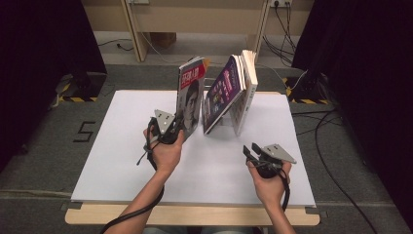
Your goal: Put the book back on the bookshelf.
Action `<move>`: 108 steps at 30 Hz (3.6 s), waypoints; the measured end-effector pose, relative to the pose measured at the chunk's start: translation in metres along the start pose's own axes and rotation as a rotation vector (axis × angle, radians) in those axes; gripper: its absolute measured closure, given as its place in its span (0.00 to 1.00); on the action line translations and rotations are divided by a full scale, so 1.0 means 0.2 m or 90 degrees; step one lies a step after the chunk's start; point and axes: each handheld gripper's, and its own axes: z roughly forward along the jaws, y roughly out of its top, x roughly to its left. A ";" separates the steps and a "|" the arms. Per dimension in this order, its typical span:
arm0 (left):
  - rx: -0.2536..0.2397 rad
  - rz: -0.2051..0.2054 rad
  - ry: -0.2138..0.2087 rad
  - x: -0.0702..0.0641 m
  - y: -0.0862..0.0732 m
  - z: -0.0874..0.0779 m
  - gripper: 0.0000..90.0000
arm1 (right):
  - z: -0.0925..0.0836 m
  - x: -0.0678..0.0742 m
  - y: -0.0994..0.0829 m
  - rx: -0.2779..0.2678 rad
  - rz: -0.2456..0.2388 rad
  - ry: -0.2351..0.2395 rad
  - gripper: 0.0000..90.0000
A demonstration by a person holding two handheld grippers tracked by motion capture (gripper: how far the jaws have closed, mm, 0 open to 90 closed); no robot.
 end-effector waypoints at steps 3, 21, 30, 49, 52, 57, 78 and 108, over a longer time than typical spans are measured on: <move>-0.005 -0.009 0.003 0.01 0.01 0.01 0.96 | -0.03 -0.03 -0.06 0.006 0.007 -0.012 0.69; -0.022 -0.009 0.015 0.05 0.15 0.12 0.96 | -0.02 -0.06 -0.11 0.016 0.011 -0.012 0.69; -0.038 -0.007 0.026 0.06 0.22 0.26 0.96 | -0.02 -0.07 -0.12 0.020 0.015 -0.012 0.69; -0.020 -0.023 0.022 0.03 0.01 0.34 0.94 | 0.00 -0.07 -0.15 0.034 0.012 -0.005 0.69; -0.002 -0.045 0.013 0.04 -0.03 0.32 0.92 | 0.00 -0.07 -0.15 0.037 0.013 -0.004 0.69; 0.037 -0.082 -0.005 0.07 -0.06 0.31 0.88 | 0.01 -0.06 -0.15 0.041 0.015 0.001 0.69; 0.043 -0.218 -0.031 0.20 0.10 0.39 0.90 | 0.02 -0.06 -0.17 0.063 0.029 0.015 0.67; 0.016 -0.072 -0.058 0.05 0.33 0.45 0.96 | 0.04 -0.08 -0.18 0.092 0.043 0.031 0.67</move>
